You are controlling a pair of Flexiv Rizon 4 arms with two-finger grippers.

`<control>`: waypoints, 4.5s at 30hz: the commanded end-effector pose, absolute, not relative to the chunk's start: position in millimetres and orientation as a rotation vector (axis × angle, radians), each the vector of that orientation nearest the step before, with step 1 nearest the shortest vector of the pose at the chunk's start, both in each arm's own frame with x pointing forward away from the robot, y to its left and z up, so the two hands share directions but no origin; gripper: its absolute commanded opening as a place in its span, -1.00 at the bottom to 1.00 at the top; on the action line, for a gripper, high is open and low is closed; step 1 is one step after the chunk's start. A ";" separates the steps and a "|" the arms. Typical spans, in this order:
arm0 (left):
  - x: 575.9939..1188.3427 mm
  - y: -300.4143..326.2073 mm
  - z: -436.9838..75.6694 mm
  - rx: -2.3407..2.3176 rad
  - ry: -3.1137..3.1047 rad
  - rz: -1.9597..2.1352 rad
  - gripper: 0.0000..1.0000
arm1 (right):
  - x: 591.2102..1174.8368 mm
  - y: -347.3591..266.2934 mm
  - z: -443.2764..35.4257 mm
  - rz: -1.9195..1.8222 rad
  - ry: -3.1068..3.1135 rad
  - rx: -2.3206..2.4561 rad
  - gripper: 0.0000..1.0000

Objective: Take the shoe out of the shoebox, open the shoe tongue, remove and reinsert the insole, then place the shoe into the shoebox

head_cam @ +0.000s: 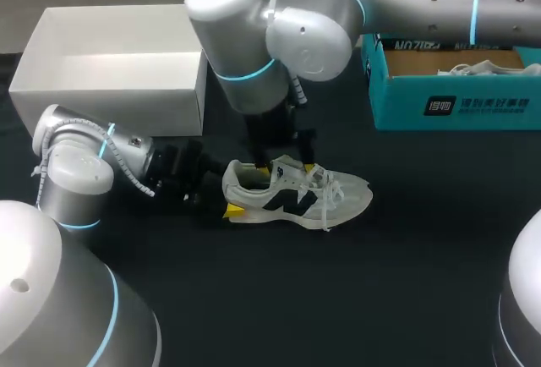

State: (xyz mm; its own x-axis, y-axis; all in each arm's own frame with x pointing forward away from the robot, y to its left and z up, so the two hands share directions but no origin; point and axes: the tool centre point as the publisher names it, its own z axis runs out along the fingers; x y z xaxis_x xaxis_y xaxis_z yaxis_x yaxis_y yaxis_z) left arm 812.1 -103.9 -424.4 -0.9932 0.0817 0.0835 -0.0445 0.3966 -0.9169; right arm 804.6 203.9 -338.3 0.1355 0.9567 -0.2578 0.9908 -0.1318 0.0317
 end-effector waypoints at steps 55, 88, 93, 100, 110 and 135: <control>811.4 -103.4 -423.6 -0.033 -2.529 1.662 -1.00 | 786.9 93.6 -345.7 -0.484 1.581 2.502 -1.00; 811.4 -103.4 -423.6 -0.033 -2.529 1.662 -1.00 | 791.5 115.5 -325.6 -0.420 1.627 2.421 1.00; 811.4 -103.4 -423.6 -0.033 -2.529 1.662 -1.00 | 797.7 122.8 -307.4 -0.372 1.680 2.344 1.00; 811.4 -103.4 -423.6 -0.033 -2.529 1.662 -1.00 | 812.1 135.2 -283.6 -0.277 1.818 2.202 1.00; 811.4 -103.4 -423.6 -0.033 -2.529 1.662 -1.00 | 834.7 164.1 -270.8 -0.121 2.409 1.684 1.00; 811.4 -103.4 -423.6 -0.033 -2.529 1.662 -1.00 | 840.1 179.5 -269.5 -0.180 2.593 1.470 1.00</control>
